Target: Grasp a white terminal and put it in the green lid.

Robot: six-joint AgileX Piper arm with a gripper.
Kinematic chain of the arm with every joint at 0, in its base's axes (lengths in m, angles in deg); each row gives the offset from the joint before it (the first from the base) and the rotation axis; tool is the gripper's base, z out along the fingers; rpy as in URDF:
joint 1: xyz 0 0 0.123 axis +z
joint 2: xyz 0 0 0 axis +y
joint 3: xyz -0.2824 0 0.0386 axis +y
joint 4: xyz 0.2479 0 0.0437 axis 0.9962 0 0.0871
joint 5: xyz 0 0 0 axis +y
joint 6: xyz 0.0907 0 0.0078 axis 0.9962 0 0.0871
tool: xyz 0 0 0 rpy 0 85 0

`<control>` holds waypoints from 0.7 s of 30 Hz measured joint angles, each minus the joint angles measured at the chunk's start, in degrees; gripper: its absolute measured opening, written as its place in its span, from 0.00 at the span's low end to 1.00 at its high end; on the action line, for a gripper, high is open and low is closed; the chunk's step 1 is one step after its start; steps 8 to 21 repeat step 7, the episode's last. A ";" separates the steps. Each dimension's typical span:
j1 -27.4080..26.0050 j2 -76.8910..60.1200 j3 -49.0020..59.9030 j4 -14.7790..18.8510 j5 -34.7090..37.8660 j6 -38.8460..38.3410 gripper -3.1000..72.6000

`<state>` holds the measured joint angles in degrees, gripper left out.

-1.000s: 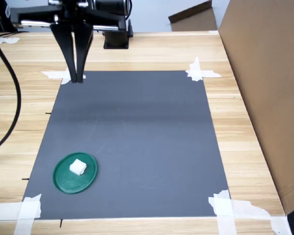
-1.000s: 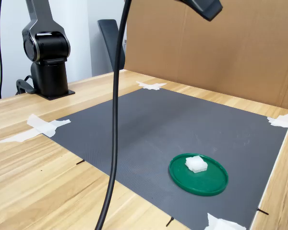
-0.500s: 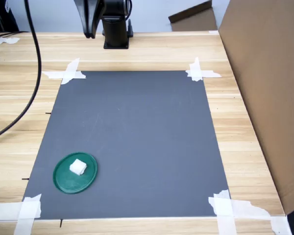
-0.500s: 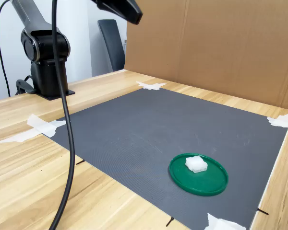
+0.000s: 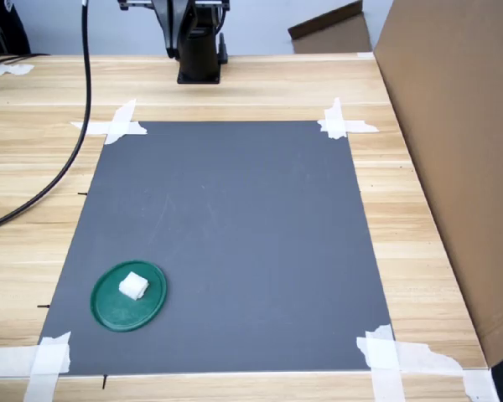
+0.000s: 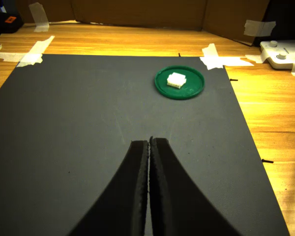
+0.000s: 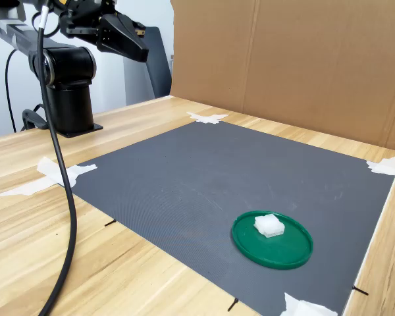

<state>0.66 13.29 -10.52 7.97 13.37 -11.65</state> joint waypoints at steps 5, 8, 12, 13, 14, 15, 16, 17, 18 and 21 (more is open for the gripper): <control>0.00 -10.52 5.35 0.00 0.82 0.00 0.01; 0.00 -11.85 6.00 0.00 0.95 0.00 0.01; 0.00 -11.85 6.00 0.00 0.95 0.00 0.01; 0.00 -11.85 6.00 0.00 0.95 0.00 0.01; 0.00 -11.85 6.00 0.00 0.95 0.00 0.01; 0.00 -11.85 6.00 0.00 0.95 0.00 0.01; 0.00 -11.85 6.00 0.00 0.95 0.00 0.01; 0.00 -11.85 6.00 0.00 0.95 0.00 0.01; 0.00 -11.85 6.00 0.00 0.95 0.00 0.01; 0.00 -11.85 6.00 0.00 0.95 0.00 0.01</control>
